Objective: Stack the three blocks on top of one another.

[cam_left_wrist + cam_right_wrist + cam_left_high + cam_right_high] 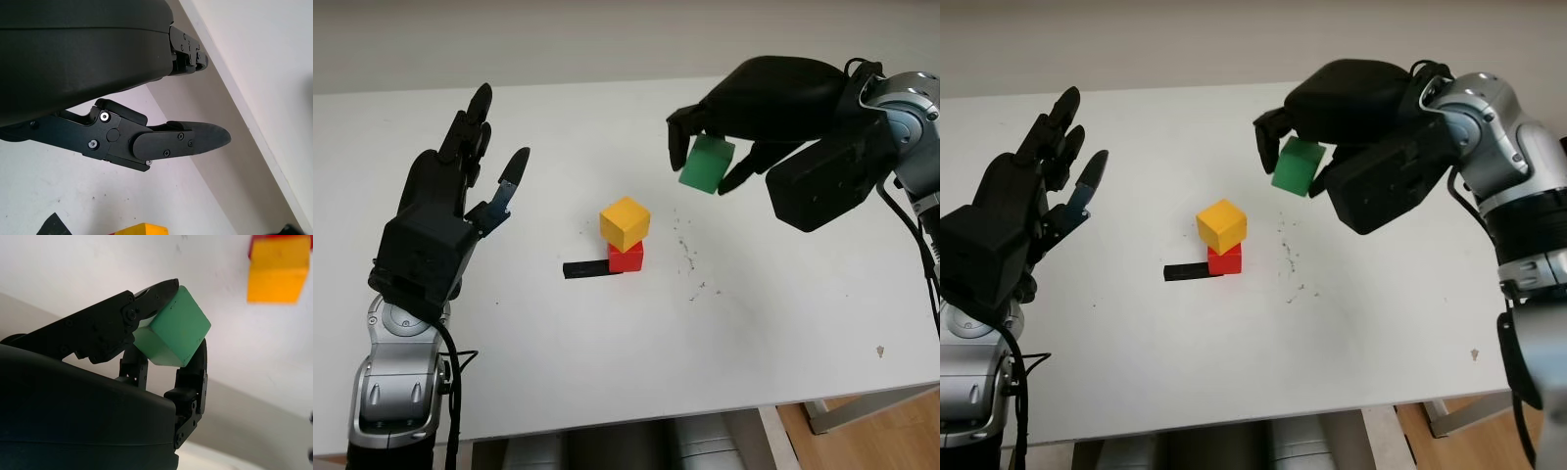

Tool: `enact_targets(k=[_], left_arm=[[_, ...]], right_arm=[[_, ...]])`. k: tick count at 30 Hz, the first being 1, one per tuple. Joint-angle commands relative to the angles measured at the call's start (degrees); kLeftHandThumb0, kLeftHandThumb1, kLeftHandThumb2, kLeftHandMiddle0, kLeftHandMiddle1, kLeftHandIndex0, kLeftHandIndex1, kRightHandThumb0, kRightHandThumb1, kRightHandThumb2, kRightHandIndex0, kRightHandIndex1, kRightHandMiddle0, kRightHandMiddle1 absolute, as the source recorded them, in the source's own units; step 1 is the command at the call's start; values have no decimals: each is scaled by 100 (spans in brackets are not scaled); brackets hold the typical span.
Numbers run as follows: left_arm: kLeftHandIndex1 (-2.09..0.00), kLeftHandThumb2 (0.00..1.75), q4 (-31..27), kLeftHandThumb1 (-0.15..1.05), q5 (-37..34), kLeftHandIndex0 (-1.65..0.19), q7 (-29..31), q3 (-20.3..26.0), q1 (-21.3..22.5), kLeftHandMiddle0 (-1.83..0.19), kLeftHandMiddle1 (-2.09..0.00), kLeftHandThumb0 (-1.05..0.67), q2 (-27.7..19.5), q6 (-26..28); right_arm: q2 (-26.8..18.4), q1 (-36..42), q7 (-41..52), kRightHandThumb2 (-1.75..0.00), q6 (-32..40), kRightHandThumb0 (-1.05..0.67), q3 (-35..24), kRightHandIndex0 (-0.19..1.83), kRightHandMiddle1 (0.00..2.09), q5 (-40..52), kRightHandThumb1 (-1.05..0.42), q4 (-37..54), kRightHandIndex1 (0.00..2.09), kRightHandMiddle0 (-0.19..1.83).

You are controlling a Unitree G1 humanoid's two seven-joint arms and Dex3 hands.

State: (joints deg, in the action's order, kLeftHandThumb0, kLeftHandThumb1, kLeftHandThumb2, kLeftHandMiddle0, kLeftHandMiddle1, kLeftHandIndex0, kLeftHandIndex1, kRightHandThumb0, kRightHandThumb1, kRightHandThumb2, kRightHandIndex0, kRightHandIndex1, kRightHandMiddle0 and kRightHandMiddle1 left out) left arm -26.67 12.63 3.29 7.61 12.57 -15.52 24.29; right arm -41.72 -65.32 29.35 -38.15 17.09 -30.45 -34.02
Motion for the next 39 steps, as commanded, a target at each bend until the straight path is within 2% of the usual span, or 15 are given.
enact_targets(k=[1, 5, 9, 14, 16, 18, 23, 28, 32, 33, 34, 39], left_arm=[[-8, 45, -64, 105, 5, -11, -21, 17, -7, -17, -6, -63, -17, -5], [-9, 45, -80, 105, 42, -12, -38, 2, -15, -17, -6, -63, -13, 9], [-8, 47, -103, 105, 95, -10, -59, 2, -34, -16, -5, -65, -14, 64], [-7, 53, -98, 105, 136, -9, -41, 6, -62, -14, -4, -68, -57, 15], [-7, 54, -96, 105, 161, -8, -42, 2, -62, -14, -5, -70, -64, 1], [-7, 55, -103, 105, 181, -9, -43, 2, -58, -14, -5, -70, -62, 4], [-7, 56, -135, 105, 209, -9, -37, 1, -59, -14, -5, -70, -49, 34], [-7, 56, -156, 105, 201, -8, -25, 6, -75, -14, -5, -70, -46, 49], [-7, 56, -125, 105, 165, -8, -19, 21, -84, -13, -5, -69, -42, 0], [-6, 55, -121, 105, 163, -8, -25, 17, -81, -13, -5, -69, -34, -1], [-6, 55, -118, 105, 163, -8, -29, 12, -79, -13, -5, -69, -29, -1], [-6, 55, -134, 105, 163, -8, -34, -7, -78, -13, -5, -69, -11, 13]], right_arm=[[187, -343, -208, -5, -110, -26, -87, 66, 111, 73, -87, -95, 101, 64], [466, -558, -473, -5, -404, -26, 5, 68, 118, 51, -88, -327, 109, 63], [759, -632, -448, -6, -225, -27, 122, 68, 119, -38, -88, -266, 110, 61], [1015, -697, -567, -6, -345, -28, 298, 65, 122, -201, -89, -377, 117, 59], [1080, -698, -422, -6, -239, -28, 367, 56, 125, -208, -91, -331, 140, 53], [1136, -686, -294, -6, -180, -26, 415, 51, 127, -206, -92, -298, 145, 50], [1233, -617, 118, -6, -30, -22, 510, 45, 130, -125, -95, -192, 119, 43], [1161, -603, 202, -6, -126, -18, 668, 42, 123, -370, -96, -122, 105, 44], [1139, -603, 233, -6, -226, -16, 723, 45, 126, -401, -99, -233, 108, 45], [1133, -601, 265, -6, -221, -15, 730, 44, 141, -391, -101, -220, 120, 40], [1127, -594, 284, -6, -219, -16, 731, 42, 146, -385, -102, -203, 125, 37], [1138, -542, 390, -5, -140, -16, 745, 41, 121, -394, -102, -84, 105, 42]])
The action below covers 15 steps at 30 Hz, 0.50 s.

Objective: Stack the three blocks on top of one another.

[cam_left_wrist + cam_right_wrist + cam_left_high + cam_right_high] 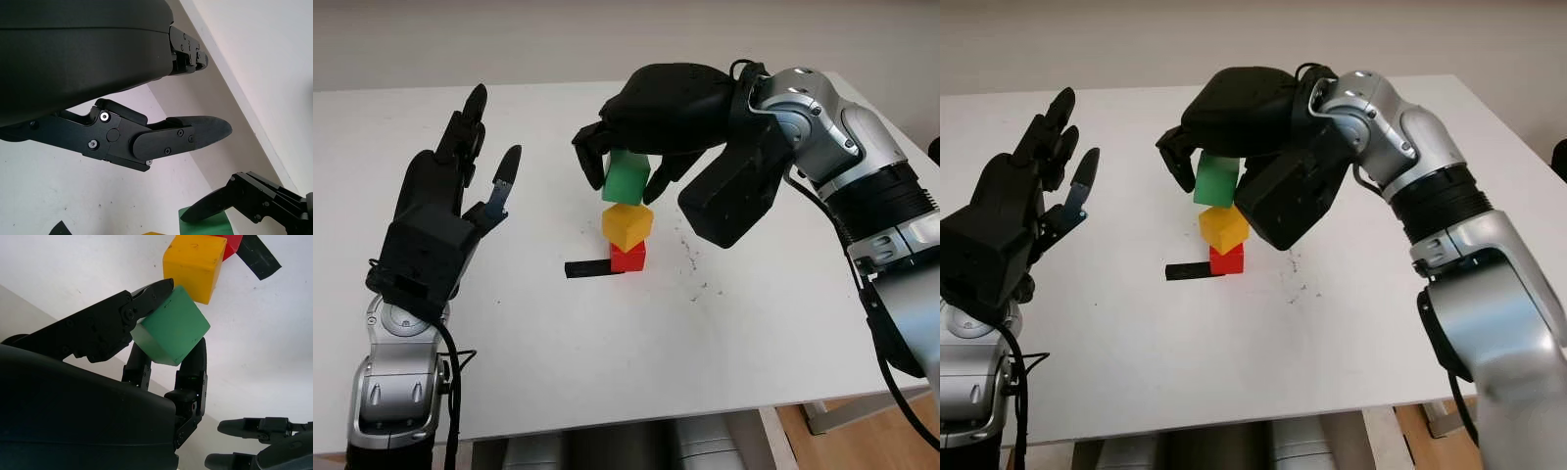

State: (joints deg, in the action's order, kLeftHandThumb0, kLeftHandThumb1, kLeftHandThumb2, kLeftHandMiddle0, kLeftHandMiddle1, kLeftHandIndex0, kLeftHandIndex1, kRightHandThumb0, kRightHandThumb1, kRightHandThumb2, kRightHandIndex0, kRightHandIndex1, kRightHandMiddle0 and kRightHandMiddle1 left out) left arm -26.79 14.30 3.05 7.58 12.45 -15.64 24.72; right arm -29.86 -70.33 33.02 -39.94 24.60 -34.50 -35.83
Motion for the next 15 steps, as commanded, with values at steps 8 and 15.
enact_targets(k=[8, 15], left_arm=[[-7, 55, -150, 105, 38, -8, -18, -23, -91, -14, -5, -69, 0, -12], [-7, 55, -149, 105, 23, -8, -30, -26, -104, -13, -5, -68, 20, -27]], right_arm=[[-14, 61, -86, -5, -117, -15, 32, 47, 117, 5, -100, 7, 98, 47], [-1, 46, -296, -6, -410, -10, 144, 50, 122, -135, -104, -223, 97, 48]])
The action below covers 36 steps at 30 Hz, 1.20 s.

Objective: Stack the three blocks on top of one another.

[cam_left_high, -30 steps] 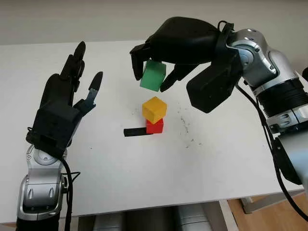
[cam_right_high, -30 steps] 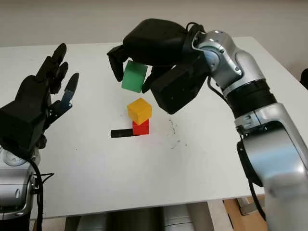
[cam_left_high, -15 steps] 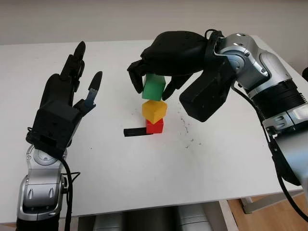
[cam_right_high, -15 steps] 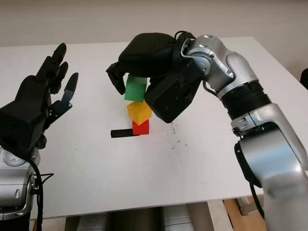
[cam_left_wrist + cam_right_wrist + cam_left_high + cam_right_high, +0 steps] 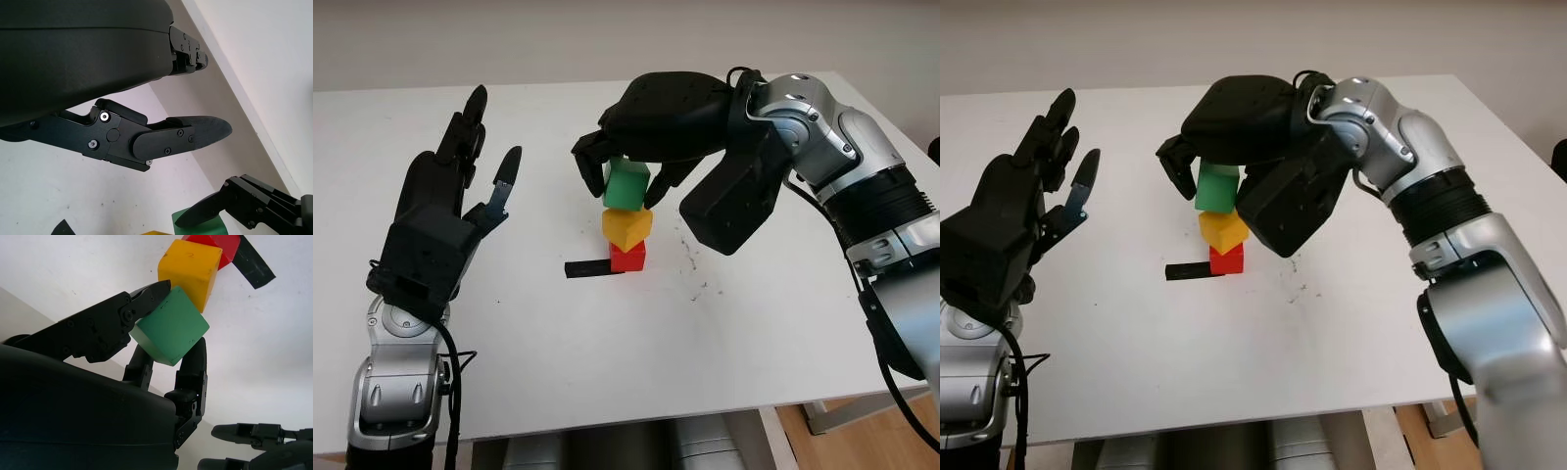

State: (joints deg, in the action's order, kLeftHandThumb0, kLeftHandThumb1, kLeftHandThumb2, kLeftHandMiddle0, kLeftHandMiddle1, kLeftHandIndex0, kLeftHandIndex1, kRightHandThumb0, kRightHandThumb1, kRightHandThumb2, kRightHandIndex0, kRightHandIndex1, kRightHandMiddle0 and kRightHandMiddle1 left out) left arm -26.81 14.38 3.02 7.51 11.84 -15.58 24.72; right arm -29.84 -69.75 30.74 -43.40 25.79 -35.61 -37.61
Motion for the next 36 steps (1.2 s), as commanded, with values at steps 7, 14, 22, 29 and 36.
enact_targets(k=[7, 14, 22, 29, 36], left_arm=[[-7, 55, -139, 105, 2, -8, -20, -17, -39, -14, -5, -69, 12, -19], [-7, 54, -133, 105, 22, -9, -31, -22, -19, -15, -6, -69, 8, -31], [-7, 55, -146, 105, -9, -9, -15, -7, -7, -14, -6, -69, 26, 22], [-7, 54, -131, 105, 16, -9, -28, -19, 11, -15, -6, -68, 12, 17], [-7, 53, -140, 105, -7, -9, -29, -3, 12, -14, -5, -69, 28, 21]], right_arm=[[17, -36, -214, -6, -220, -12, 133, 50, 124, -157, -103, -200, 99, 48], [20, -72, -252, -14, -291, -13, 191, 52, 130, -241, -104, -260, 119, 46], [28, -58, -264, -14, -275, -14, 170, 44, 143, -239, -105, -330, 142, 38], [28, -58, -266, -13, -327, -15, 194, 45, 131, -258, -104, -325, 121, 42], [3, -5, 113, -5, -74, -39, 226, 12, 82, -296, -85, -46, 168, 36]])
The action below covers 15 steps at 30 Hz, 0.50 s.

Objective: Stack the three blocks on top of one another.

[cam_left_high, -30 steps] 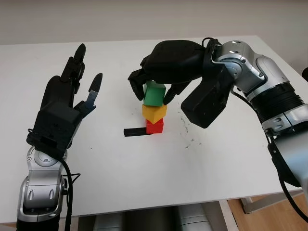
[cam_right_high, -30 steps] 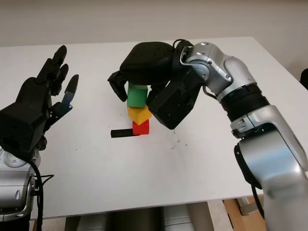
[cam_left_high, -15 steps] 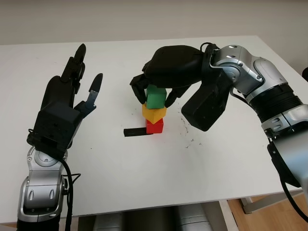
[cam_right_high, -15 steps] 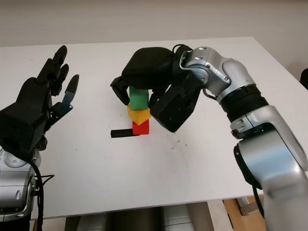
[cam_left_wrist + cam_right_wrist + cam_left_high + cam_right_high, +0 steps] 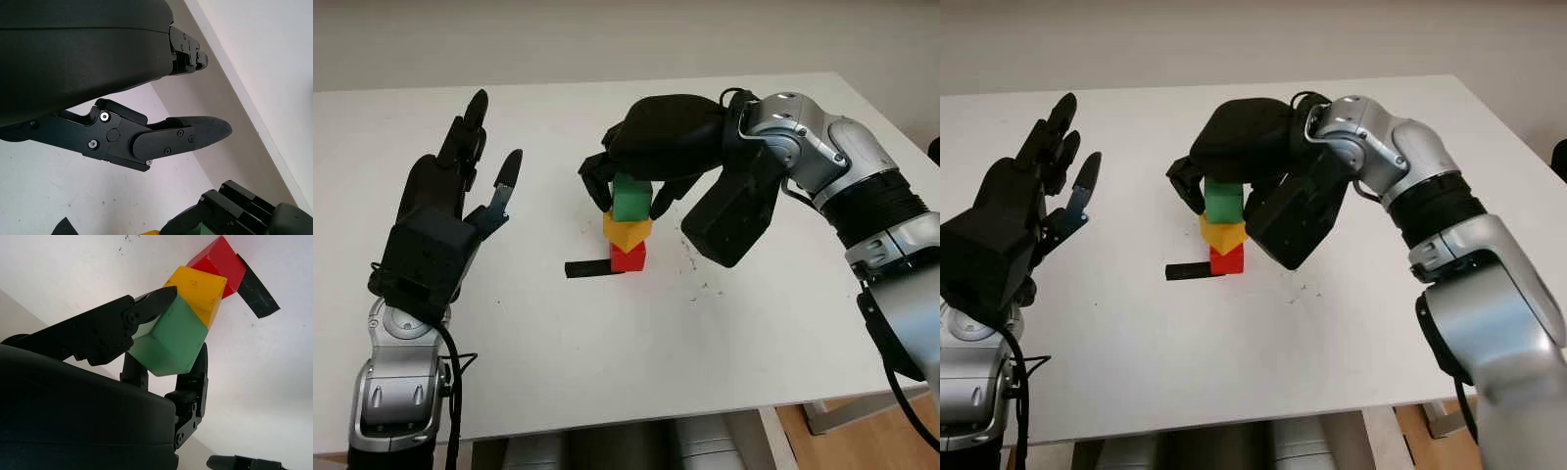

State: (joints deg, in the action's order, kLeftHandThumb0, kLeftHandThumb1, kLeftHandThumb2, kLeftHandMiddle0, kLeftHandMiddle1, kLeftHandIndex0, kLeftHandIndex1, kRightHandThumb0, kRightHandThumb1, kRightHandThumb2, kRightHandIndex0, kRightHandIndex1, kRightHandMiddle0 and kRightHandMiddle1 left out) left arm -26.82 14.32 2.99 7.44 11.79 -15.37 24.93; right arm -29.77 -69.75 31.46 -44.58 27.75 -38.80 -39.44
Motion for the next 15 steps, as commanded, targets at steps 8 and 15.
enact_targets(k=[8, 15], left_arm=[[-7, 53, -140, 105, 18, -9, -46, -2, 11, -15, -6, -69, 15, 25], [-7, 53, -118, 105, 11, -9, -33, 1, -7, -14, -5, -69, -8, -25]], right_arm=[[-50, -33, 52, -5, 63, -49, 81, 12, 63, -150, -84, 243, 143, 36], [-122, -77, 0, -5, -46, -56, 108, 21, 35, -238, -85, 225, 60, 28]])
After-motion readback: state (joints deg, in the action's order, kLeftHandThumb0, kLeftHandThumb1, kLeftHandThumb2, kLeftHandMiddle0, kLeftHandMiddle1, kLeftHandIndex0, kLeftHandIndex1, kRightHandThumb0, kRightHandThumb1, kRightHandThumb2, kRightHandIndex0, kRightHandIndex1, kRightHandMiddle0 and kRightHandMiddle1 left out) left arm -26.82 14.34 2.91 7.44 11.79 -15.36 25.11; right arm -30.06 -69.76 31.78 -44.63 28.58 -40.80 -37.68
